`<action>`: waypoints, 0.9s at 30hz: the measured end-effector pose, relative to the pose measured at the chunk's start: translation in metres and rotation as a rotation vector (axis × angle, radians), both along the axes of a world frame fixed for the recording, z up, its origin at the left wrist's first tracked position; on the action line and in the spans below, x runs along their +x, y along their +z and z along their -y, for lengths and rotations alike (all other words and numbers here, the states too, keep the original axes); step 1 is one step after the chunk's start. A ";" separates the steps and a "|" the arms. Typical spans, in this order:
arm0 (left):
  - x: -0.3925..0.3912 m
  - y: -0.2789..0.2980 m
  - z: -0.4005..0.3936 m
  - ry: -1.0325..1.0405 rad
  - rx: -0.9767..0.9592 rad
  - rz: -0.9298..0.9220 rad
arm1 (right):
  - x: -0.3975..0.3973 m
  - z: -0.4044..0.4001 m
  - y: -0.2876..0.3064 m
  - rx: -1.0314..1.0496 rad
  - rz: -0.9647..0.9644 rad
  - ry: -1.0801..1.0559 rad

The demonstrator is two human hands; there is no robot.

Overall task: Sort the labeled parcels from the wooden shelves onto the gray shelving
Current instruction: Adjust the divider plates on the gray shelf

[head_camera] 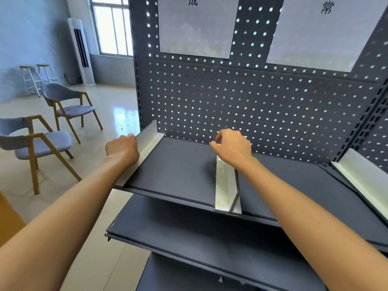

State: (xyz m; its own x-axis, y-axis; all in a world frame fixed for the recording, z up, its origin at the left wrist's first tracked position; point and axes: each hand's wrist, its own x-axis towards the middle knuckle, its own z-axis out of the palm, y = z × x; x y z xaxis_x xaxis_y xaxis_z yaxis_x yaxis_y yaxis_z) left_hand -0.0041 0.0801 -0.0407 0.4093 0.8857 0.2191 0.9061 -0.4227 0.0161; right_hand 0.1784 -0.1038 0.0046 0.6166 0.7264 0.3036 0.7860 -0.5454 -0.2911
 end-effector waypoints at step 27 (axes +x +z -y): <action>0.066 0.077 0.148 -0.146 0.214 0.203 | 0.063 0.167 0.027 0.099 0.016 -0.092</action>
State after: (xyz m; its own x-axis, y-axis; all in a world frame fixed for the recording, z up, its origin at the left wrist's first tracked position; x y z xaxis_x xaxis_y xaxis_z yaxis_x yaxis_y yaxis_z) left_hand 0.0615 -0.0677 0.0366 0.4574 0.7460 0.4841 0.8231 -0.5612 0.0871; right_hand 0.2409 -0.2711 0.0312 0.6733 0.6332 0.3818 0.7393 -0.5844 -0.3346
